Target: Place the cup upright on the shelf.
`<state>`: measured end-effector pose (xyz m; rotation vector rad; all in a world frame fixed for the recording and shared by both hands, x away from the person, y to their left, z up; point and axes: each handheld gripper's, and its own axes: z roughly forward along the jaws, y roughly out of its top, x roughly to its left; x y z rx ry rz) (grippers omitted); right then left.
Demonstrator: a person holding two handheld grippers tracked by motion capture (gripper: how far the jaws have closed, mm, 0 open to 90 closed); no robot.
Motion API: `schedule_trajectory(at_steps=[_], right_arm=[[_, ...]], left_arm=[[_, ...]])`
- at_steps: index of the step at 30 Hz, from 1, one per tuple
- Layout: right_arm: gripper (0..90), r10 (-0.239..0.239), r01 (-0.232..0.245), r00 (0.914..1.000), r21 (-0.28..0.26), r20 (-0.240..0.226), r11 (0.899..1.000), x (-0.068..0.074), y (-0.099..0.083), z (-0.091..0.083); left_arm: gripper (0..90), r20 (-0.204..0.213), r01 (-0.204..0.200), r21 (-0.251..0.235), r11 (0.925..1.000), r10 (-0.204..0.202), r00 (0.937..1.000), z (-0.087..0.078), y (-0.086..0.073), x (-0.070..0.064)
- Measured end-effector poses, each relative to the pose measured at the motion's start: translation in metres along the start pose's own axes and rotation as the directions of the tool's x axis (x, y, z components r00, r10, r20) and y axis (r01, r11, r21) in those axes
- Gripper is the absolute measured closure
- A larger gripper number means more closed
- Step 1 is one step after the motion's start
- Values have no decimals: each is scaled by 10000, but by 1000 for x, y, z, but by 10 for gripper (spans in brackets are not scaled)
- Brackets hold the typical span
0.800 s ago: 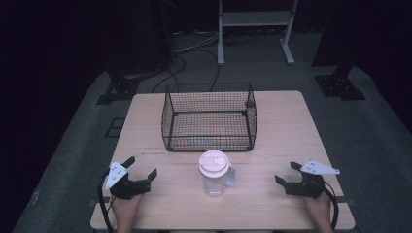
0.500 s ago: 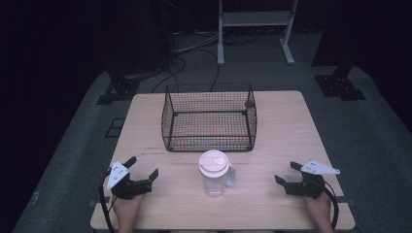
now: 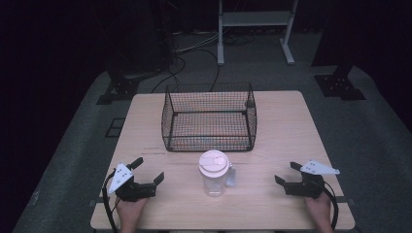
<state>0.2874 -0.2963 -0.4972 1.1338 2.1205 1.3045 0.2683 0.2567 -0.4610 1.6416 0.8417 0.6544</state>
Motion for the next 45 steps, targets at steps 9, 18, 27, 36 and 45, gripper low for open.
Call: schedule_trajectory(at_steps=[9,18,27,36,45], right_arm=[[129,-45,45,10000,29,-8,10000,0,0,0],[129,-95,95,9999,46,-38,9999,1,0,1],[129,-83,83,9999,33,-65,10000,1,0,0],[129,-91,92,9999,48,-102,9999,1,0,1],[129,-103,104,9998,47,-141,9999,1,0,1]], left_arm=[[5,326,-416,149,9990,411,9986,7,8,-9],[5,1121,-601,170,9980,578,9920,14,28,-21],[4,2496,-696,299,9971,600,9665,19,53,-30],[4,3442,-1196,243,9925,1040,9331,17,71,-45],[4,4286,-1728,491,9837,1355,8932,22,81,-60]])
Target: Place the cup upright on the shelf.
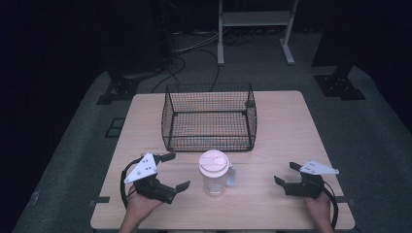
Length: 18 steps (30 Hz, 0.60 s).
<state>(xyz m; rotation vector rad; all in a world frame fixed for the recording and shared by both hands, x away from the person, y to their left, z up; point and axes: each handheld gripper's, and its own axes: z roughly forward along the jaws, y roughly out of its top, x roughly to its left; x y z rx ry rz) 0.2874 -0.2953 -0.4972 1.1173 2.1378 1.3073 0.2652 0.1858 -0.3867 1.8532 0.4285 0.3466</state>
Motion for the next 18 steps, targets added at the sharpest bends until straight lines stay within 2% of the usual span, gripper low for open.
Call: schedule_trajectory(at_steps=[3,8,18], right_arm=[[129,-28,28,10000,-6,-11,10000,0,0,0],[129,-33,33,10000,-20,-38,10000,0,0,0],[129,-3,2,9999,-24,-101,10000,0,0,0]], left_arm=[[4,256,-144,250,9996,138,9996,8,5,-2],[4,449,-216,468,9987,195,9988,16,9,-3],[4,821,-505,1145,9921,412,9958,37,15,-5]])
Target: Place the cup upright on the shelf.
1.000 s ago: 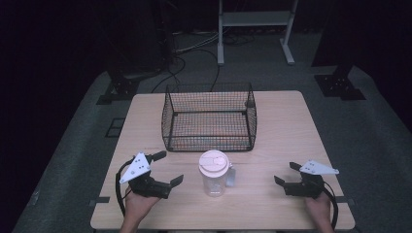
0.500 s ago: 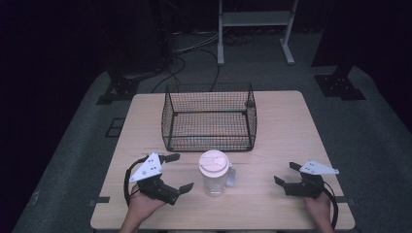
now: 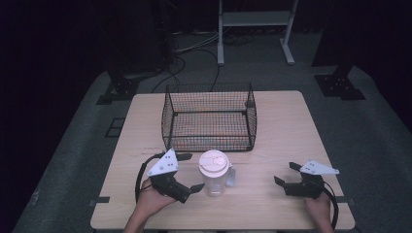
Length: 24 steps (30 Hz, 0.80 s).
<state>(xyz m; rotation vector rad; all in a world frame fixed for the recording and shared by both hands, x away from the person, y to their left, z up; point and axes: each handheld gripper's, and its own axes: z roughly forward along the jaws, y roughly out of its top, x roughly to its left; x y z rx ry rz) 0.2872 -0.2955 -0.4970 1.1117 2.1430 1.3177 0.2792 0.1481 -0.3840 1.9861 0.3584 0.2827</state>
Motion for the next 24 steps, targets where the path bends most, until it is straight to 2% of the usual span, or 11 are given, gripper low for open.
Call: schedule_trajectory(at_steps=[9,15,24], right_arm=[[129,-4,4,10000,-14,-23,10000,0,0,0],[129,24,-24,10000,-39,-36,10000,-1,0,0],[129,24,-24,10000,-46,-68,10000,-1,0,0]], left_arm=[[4,215,-56,498,9987,45,9998,11,4,3],[4,500,42,813,9967,-83,9987,23,5,5],[4,565,29,1140,9935,-94,9984,36,9,9]])
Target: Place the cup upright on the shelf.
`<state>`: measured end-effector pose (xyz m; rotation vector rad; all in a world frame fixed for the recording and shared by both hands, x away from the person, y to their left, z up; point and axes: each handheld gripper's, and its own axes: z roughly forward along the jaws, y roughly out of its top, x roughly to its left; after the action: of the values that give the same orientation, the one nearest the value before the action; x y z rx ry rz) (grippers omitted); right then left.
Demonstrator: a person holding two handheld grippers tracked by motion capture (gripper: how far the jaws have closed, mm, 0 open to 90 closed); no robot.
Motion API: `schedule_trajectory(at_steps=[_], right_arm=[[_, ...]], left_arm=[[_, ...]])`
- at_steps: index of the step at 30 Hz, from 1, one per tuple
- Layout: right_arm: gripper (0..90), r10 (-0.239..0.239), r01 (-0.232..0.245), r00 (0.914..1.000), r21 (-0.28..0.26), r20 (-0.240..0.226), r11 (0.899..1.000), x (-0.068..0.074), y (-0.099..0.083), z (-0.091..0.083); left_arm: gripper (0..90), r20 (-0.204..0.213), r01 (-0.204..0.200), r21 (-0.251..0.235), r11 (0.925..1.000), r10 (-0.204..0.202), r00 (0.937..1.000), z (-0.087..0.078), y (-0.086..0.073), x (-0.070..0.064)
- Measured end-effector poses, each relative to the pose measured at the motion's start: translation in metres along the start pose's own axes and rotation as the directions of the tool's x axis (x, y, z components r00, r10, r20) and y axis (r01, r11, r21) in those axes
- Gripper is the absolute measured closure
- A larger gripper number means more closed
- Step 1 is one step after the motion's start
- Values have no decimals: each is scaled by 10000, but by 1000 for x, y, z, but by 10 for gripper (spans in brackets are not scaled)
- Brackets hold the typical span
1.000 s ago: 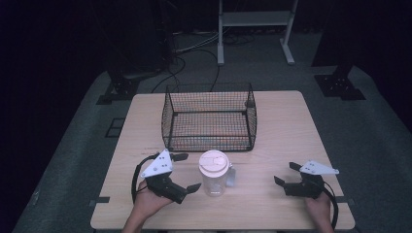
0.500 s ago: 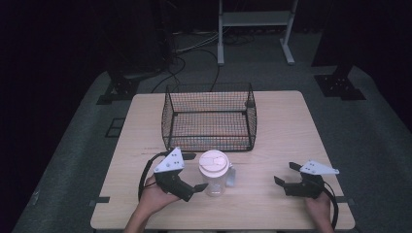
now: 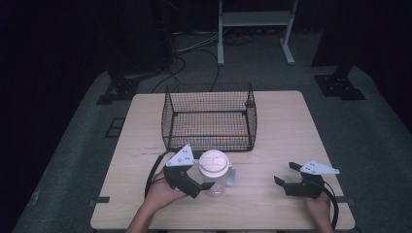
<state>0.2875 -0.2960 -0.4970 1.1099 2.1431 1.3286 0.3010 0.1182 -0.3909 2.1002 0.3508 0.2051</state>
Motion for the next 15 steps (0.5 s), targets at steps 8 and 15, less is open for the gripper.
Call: schedule_trajectory(at_steps=[8,15], right_arm=[[129,5,-5,10000,-14,-33,10000,-1,0,0],[129,14,-14,10000,-40,-64,10000,-1,0,0]], left_arm=[[4,161,160,195,9997,-163,9997,10,2,3],[4,302,42,442,9990,-56,9995,19,7,2]])
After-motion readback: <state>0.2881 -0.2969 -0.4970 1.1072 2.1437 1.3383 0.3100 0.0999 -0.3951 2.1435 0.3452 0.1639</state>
